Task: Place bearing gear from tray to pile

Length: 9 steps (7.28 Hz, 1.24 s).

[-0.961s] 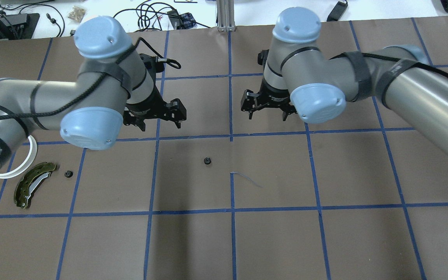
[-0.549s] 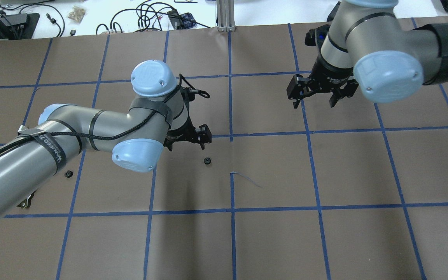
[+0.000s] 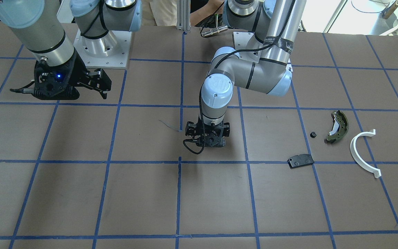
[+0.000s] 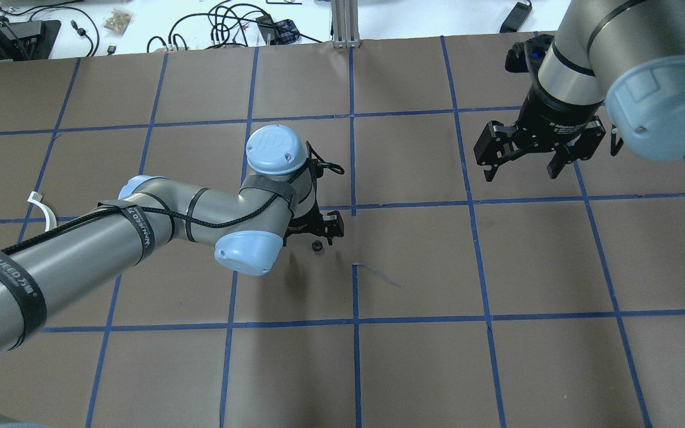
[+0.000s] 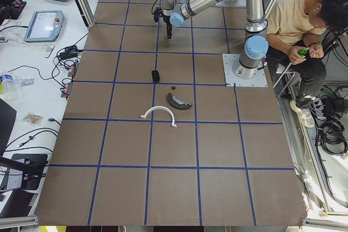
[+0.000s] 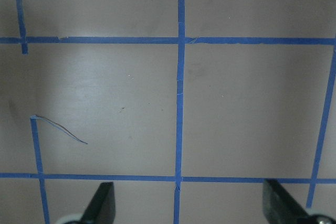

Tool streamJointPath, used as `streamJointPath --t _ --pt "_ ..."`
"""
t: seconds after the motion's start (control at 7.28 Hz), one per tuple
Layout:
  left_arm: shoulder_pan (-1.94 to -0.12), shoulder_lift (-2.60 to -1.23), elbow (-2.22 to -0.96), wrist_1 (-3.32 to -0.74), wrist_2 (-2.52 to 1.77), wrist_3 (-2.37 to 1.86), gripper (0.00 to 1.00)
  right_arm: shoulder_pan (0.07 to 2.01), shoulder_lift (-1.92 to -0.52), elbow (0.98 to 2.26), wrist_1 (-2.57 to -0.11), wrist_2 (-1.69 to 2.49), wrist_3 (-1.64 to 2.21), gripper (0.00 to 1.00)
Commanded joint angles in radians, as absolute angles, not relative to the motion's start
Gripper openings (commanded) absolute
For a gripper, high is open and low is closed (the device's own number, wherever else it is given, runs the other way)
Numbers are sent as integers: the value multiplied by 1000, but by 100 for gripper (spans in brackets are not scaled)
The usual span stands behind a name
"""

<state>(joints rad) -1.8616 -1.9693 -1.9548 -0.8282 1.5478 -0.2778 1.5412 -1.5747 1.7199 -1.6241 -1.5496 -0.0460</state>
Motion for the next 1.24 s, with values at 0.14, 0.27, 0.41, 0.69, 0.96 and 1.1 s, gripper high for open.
streamJointPath --t 0.14,0.27,0.41,0.69,0.96,1.1 --pt "-1868 -1993 -1953 -784 1548 -292 73 1543 -1583 1712 -1609 -1560 -40 100" --pt "-1868 -1993 -1954 -776 1549 -299 40 1545 -1585 1710 -1605 -1577 -40 100" --pt "-1870 -1991 -1954 -776 1549 -311 20 1545 -1588 1709 -1603 -1592 -41 100" --pt "-1870 -1987 -1953 -775 1548 -316 2 1545 -1608 1710 -1601 -1589 -43 100" --pt "-1867 -1958 -1950 -778 1546 -311 0 1546 -1605 1710 -1606 -1574 -43 100" --pt "-1864 -1941 -1944 -779 1548 -310 0 1548 -1606 1713 -1603 -1563 -43 100"
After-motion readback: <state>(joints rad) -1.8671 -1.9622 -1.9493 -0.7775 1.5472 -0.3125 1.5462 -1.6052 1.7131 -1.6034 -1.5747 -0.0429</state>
